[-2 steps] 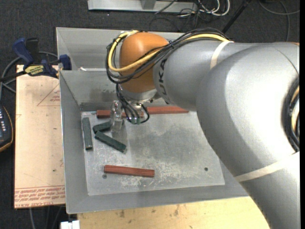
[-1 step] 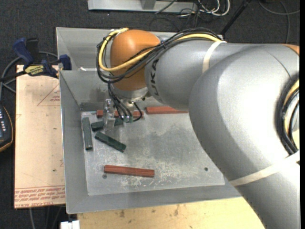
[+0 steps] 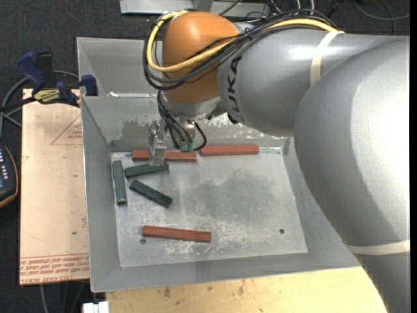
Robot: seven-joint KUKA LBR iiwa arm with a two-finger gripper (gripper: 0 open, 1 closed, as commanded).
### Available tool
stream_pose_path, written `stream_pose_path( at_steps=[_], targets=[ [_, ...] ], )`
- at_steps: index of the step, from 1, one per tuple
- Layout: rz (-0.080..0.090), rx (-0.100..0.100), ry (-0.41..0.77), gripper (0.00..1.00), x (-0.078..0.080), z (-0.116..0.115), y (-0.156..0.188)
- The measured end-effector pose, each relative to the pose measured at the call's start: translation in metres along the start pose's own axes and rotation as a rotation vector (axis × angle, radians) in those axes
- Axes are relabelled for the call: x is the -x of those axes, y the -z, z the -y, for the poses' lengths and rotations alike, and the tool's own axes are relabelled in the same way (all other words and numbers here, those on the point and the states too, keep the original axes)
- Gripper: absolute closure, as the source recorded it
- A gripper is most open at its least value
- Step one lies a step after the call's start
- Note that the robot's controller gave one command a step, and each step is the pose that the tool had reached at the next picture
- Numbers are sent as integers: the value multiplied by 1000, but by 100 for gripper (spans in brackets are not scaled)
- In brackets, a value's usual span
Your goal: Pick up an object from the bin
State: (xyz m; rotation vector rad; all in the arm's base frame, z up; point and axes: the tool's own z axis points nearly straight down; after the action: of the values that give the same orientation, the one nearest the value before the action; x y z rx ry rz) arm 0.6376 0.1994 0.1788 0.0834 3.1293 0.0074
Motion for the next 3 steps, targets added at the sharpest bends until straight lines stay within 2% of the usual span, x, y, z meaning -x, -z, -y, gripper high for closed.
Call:
stream_pose_path(
  at_steps=[1, 2, 3],
  targets=[
    [-1, -1, 32, 100, -15, -4, 66],
    [-13, -6, 251, 100, 19, 60, 2],
    [-9, -3, 255, 0, 19, 56, 5]
  ],
)
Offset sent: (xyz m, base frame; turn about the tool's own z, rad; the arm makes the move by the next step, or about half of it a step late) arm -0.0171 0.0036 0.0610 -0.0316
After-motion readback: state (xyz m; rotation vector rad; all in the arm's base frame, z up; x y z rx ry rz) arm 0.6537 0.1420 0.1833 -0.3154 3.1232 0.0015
